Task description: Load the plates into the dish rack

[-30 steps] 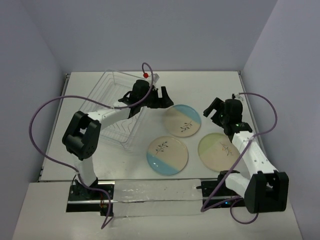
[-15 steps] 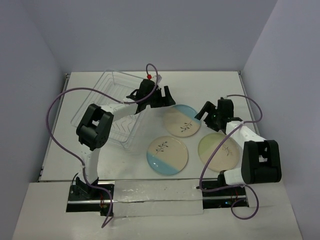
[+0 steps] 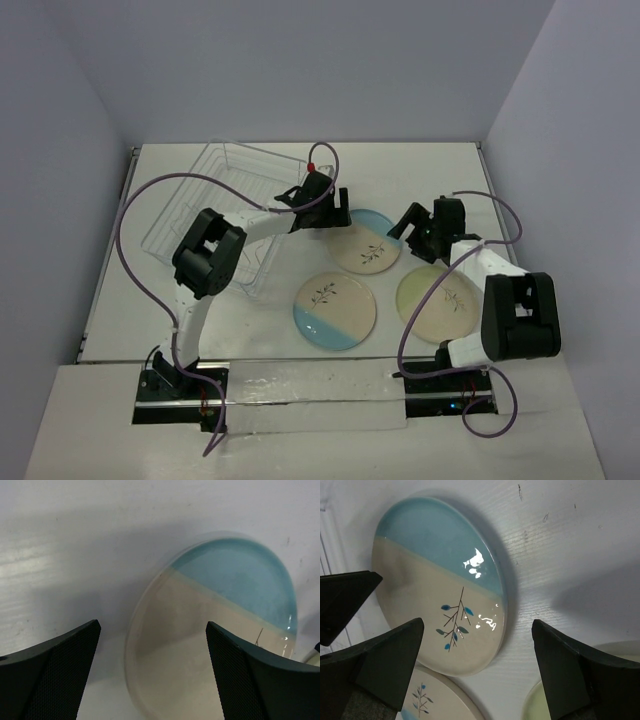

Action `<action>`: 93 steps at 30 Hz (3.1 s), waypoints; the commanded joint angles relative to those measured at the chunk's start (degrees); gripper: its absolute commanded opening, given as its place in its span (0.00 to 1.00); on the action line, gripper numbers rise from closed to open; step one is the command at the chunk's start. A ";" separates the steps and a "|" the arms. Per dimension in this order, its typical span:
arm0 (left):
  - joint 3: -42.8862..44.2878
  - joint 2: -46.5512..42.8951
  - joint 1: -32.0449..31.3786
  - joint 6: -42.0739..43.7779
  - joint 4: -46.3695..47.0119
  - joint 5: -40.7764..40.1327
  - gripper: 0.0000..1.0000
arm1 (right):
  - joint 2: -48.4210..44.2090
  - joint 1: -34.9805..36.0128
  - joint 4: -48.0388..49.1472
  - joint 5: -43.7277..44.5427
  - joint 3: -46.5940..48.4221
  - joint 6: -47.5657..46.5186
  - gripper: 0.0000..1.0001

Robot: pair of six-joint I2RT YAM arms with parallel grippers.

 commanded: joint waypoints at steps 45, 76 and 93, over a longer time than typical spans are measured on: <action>-7.66 1.31 -1.79 -7.68 7.51 13.06 0.90 | -0.26 3.88 31.69 -18.95 -2.63 16.10 0.71; -6.27 -10.20 -2.05 -4.81 8.21 11.90 0.95 | -5.28 6.12 22.19 -7.13 -0.81 13.44 0.00; -15.96 -37.26 -0.55 2.90 6.40 2.54 0.99 | -21.71 2.04 20.50 -26.69 -0.36 4.61 0.00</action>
